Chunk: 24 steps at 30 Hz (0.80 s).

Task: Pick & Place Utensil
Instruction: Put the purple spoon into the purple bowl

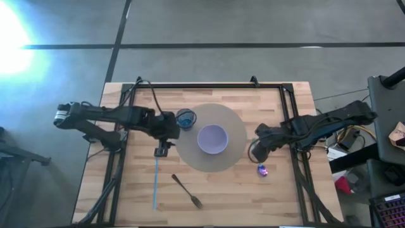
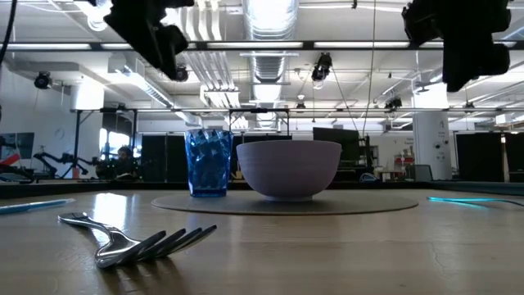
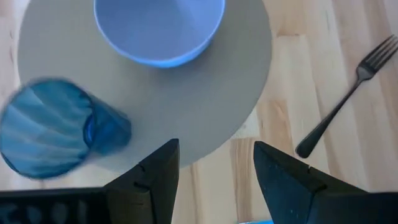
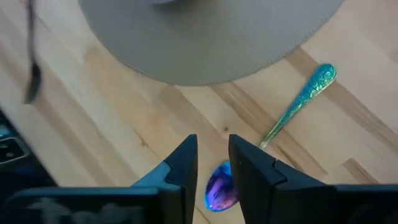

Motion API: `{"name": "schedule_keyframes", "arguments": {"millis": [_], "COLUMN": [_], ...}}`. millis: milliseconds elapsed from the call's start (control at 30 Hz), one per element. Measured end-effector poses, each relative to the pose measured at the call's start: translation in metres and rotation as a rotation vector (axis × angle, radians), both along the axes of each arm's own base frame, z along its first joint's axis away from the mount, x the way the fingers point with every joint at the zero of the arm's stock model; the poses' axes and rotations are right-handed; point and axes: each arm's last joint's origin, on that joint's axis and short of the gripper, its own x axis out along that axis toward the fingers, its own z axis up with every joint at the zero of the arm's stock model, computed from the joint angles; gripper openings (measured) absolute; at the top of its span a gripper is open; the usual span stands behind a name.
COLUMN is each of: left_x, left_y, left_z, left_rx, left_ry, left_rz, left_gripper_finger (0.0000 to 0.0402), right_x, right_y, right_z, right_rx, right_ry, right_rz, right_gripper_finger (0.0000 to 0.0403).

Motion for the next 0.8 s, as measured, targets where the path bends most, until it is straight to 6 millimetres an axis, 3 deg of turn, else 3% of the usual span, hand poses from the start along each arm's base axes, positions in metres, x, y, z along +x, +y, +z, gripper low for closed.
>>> {"name": "schedule_keyframes", "arguments": {"millis": [333,800], "left_x": [-0.011,-0.006], "left_y": [0.0,0.0], "left_z": [-0.026,-0.036], "left_rx": [-0.02,0.015], "left_ry": [-0.052,-0.114], "left_rz": [0.025,-0.032], "left_gripper_finger": [0.0197,0.0197], "right_x": [0.022,0.03], "right_y": [0.006,0.013], "right_z": [-0.036,-0.069], "right_rx": [-0.047,-0.017], "right_ry": [0.194,0.379], "right_rz": [0.001,0.025], "right_gripper_finger": [0.0082,0.0144]}}
